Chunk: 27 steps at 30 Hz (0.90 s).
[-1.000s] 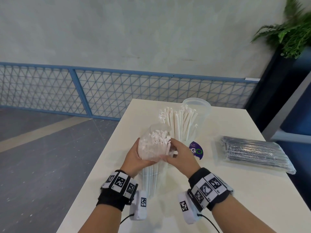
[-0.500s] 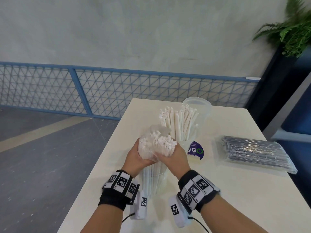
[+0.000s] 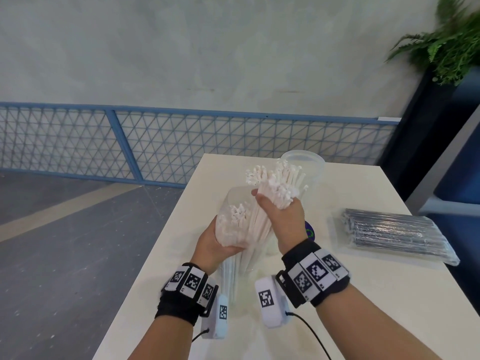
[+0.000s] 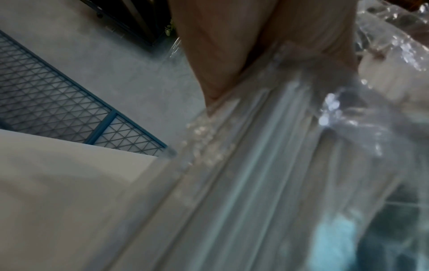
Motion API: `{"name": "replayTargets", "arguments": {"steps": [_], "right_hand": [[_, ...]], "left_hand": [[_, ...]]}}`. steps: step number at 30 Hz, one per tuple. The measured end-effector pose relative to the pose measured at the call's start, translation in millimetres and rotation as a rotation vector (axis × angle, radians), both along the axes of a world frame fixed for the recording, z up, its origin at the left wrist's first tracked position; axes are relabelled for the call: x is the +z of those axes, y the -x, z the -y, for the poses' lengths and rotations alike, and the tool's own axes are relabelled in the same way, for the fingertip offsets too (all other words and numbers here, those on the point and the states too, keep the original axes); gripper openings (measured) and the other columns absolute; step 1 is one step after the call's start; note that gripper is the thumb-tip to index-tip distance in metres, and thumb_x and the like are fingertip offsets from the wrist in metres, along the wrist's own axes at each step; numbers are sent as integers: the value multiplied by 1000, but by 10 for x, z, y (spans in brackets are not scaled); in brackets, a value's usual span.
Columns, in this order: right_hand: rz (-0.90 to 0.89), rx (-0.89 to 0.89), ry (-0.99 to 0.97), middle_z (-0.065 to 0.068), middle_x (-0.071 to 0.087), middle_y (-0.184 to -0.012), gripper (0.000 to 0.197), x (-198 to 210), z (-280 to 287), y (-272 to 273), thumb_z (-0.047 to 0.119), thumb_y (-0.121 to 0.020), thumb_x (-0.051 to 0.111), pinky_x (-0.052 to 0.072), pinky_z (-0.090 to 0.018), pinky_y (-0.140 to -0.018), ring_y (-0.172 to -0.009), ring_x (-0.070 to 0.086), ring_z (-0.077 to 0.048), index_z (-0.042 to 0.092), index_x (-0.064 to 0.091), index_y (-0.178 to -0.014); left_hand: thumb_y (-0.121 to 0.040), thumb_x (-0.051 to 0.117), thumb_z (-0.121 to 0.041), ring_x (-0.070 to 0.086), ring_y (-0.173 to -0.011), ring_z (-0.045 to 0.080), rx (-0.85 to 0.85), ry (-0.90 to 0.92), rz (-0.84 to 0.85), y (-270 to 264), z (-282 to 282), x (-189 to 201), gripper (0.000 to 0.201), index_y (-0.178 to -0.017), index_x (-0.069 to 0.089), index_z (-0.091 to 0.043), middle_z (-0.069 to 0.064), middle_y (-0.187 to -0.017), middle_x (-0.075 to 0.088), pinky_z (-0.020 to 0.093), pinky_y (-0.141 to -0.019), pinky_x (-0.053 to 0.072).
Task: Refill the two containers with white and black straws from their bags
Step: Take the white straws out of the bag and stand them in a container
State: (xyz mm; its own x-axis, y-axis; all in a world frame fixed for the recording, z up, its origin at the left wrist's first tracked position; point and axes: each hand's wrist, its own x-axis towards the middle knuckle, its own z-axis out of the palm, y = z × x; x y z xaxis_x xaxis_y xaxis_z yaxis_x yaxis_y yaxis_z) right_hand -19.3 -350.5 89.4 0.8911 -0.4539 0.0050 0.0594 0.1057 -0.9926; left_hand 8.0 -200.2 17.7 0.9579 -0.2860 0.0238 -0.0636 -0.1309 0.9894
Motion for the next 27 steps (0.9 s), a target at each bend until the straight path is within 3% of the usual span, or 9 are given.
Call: {"name": "replayTargets", "arguments": {"steps": [1,3,6,8,10,13,17,22,27], "right_hand": [[18,0,-9,-9,67,-111,85,75,9,-12,51,-48,79,49,-35,-95,-105,62,-18,0,59,-113],[49,-1,-25,-13,68,-108,84,229,57,-33,49,-46,78,51,-40,-93,-102,64,-24,-2,60,-110],[93,-48,-61,-14,68,-96,63,409,175,-69,33,-55,77,53,-40,-81,-88,65,-27,-5,60,-102],[135,-61,-154,-11,62,-79,36,484,264,-96,16,-66,73,51,-33,-66,-72,60,-22,-5,61,-92],[144,-76,-245,-7,57,-73,20,533,342,-124,7,-70,70,46,-28,-62,-67,56,-19,1,61,-88],[118,-77,-262,-8,62,-77,23,457,421,-176,3,-75,70,49,-30,-67,-71,60,-20,1,60,-95],[10,1,-138,-11,66,-110,51,180,309,-116,6,-70,77,52,-39,-88,-101,63,-24,3,56,-116],[-85,37,-18,4,65,-85,27,-115,-13,69,6,-72,76,53,-28,-76,-87,63,-19,21,60,-87],[8,-114,-58,-3,63,-95,32,183,113,-75,9,-77,71,52,-39,-88,-97,62,-25,12,55,-105]], "left_hand": [[-56,87,-3,59,-109,13,11,-9,0,-6,4,0,76,-120,50,-23,-8,-111,62,21,-88,47],[-58,85,1,59,-108,16,36,-6,-13,-12,13,8,72,-119,52,-19,-7,-108,63,17,-83,48],[-60,83,2,58,-103,13,50,-6,-20,5,29,37,68,-119,53,-15,-8,-105,62,7,-71,48],[-60,85,-1,59,-104,13,50,-7,-16,19,24,34,68,-118,54,-16,-7,-107,63,11,-74,48],[-59,86,-5,60,-105,14,54,-12,-13,18,9,14,66,-116,55,-19,-6,-108,65,17,-81,47],[-60,86,-6,60,-103,8,67,-19,1,20,-1,13,64,-113,55,-25,-11,-106,64,17,-81,46],[-61,85,-5,61,-102,6,67,-12,24,26,14,6,64,-113,55,-24,-11,-105,65,16,-80,49],[-63,85,-8,61,-96,-10,22,-9,38,49,48,13,62,-111,53,-33,-15,-106,66,7,-75,48],[-59,87,-9,61,-102,-2,23,-9,14,36,-11,3,66,-112,54,-31,-11,-109,66,17,-84,49]]}}
